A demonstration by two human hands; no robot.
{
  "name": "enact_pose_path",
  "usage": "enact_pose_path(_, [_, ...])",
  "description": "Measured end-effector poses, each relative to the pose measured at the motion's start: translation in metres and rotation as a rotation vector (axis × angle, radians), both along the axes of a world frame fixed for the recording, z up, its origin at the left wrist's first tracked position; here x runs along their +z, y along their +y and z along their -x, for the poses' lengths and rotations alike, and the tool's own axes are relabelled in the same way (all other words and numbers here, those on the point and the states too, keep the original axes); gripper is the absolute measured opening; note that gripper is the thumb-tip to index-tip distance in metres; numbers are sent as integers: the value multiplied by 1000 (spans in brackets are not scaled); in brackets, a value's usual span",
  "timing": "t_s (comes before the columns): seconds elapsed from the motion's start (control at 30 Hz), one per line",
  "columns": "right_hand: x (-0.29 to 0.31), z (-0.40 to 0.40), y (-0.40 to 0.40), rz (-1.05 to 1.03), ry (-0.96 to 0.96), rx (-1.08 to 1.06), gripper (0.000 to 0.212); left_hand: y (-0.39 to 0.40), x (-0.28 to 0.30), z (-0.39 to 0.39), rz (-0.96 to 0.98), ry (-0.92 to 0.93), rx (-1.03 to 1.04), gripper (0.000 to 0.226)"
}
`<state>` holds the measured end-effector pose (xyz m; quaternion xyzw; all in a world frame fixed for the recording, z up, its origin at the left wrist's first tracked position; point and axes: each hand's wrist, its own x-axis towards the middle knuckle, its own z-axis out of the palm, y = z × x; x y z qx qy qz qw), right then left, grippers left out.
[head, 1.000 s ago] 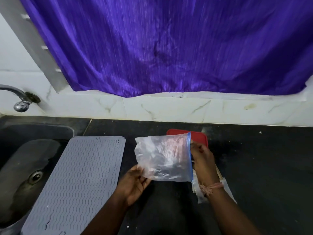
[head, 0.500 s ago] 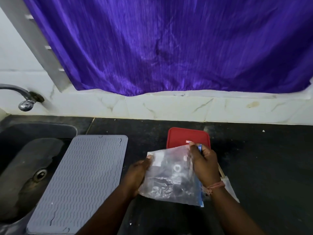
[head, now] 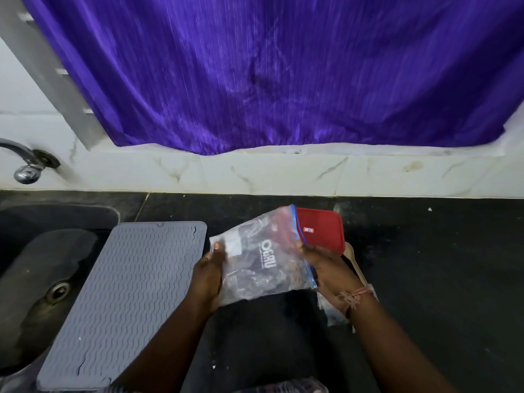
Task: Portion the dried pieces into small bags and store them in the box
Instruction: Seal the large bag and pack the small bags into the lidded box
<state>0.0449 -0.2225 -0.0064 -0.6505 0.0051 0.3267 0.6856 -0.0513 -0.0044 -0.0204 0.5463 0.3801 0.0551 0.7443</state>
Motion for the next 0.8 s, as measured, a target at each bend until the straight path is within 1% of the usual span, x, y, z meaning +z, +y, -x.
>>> enact_pose_path(0.03, [0, 3, -2, -11, 77, 75, 29, 4, -1, 0, -12, 4, 11, 48])
enact_pose_path(0.07, [1, 6, -5, 23, 93, 131, 27, 8, -2, 1, -58, 19, 6, 48])
enact_pose_path(0.1, [2, 8, -7, 71, 70, 149, 24, 13, -3, 1, -117, 33, 6, 49])
enact_pose_path(0.2, [3, 6, -7, 129, -66, 49, 20, 21, -16, 0, -343, 110, 46, 48])
enact_pose_path(0.23, [6, 5, -4, 125, -103, 21, 21, 24, -22, -1, -418, 167, 58, 48])
enact_pose_path(0.3, [12, 7, 4, 103, -135, -40, 30, 25, -26, -5, -593, 279, 74, 50])
enact_pose_path(0.37, [17, 8, 12, 62, -150, -102, 33, 20, -20, -6, -734, 300, 113, 52])
enact_pose_path(0.4, [19, 9, 17, 53, -162, -119, 31, 15, -14, -6, -795, 257, 125, 49])
enact_pose_path(0.43, [21, 10, 21, 46, -173, -124, 28, 9, -8, -4, -851, 166, 113, 43])
enact_pose_path(0.47, [22, 10, 25, 41, -186, -120, 25, 1, -1, -1, -878, 25, 66, 35])
enact_pose_path(0.5, [24, 10, 29, 35, -199, -107, 21, -8, 5, 1, -845, -125, -28, 26])
enact_pose_path(0.53, [26, 11, 32, 38, -212, -84, 17, -17, 9, 3, -755, -250, -165, 29])
enact_pose_path(0.57, [29, 11, 36, 52, -224, -61, 14, -26, 11, 5, -658, -333, -310, 36])
enact_pose_path(0.6, [31, 12, 39, 69, -236, -43, 13, -34, 10, 7, -592, -396, -408, 43])
enact_pose_path(0.63, [34, 13, 40, 79, -237, -33, 14, -40, 8, 8, -576, -441, -435, 46])
enact_pose_path(0.67, [37, 13, 42, 70, -225, -21, 15, -42, 5, 9, -592, -466, -406, 45])
enact_pose_path(0.73, [40, 13, 41, 30, -202, 54, 19, -40, 3, 10, -690, -472, -305, 40])
enact_pose_path(0.8, [42, 12, 37, 55, -265, 191, 29, -34, 7, 11, -738, -451, -231, 34])
